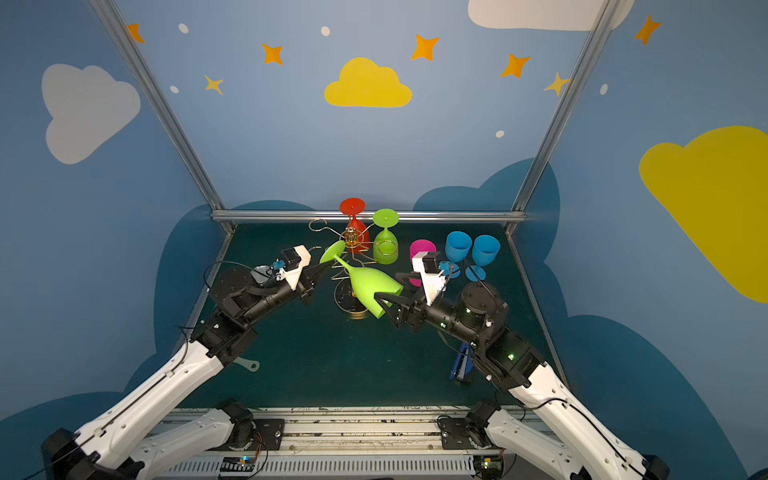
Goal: Take the wine glass off the wine glass rack
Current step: 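Open the left gripper to release the green glass foot to the right gripper, then carry the green glass with the right gripper while the left gripper withdraws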
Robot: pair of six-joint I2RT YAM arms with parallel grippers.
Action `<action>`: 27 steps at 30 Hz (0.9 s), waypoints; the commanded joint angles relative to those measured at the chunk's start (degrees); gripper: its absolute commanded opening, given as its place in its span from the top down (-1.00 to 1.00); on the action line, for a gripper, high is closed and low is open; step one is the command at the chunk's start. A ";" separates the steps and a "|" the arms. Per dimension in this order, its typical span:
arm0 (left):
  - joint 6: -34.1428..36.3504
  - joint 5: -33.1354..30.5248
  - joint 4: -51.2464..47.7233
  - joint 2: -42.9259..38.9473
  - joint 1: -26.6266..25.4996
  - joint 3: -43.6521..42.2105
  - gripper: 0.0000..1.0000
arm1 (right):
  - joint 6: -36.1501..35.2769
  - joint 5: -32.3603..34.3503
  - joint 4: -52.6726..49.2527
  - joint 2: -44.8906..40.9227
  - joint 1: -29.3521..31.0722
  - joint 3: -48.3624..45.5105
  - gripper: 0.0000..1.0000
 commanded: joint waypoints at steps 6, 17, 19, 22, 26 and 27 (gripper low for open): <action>-5.90 -1.32 4.16 -2.47 0.11 -1.38 0.94 | -0.06 5.79 -0.71 -6.12 -1.96 -4.10 -0.59; -6.86 -1.32 4.16 -2.47 0.11 -2.07 0.94 | 1.77 3.22 3.94 -1.11 -2.17 -4.93 -0.39; -6.78 -1.32 4.16 -2.48 0.11 -2.19 0.94 | 2.49 2.17 5.55 0.28 -2.22 -4.74 -0.30; -6.21 -1.32 3.60 -2.31 0.11 -2.51 0.94 | 3.79 0.83 7.80 2.11 -2.15 -4.57 -0.06; -5.72 -3.48 3.30 -2.61 0.11 -3.39 0.94 | 4.94 -1.01 9.13 3.77 -2.09 -4.40 0.45; -5.61 -3.66 3.37 -2.79 0.11 -3.69 0.94 | 5.17 -1.26 9.36 3.97 -2.08 -4.40 0.56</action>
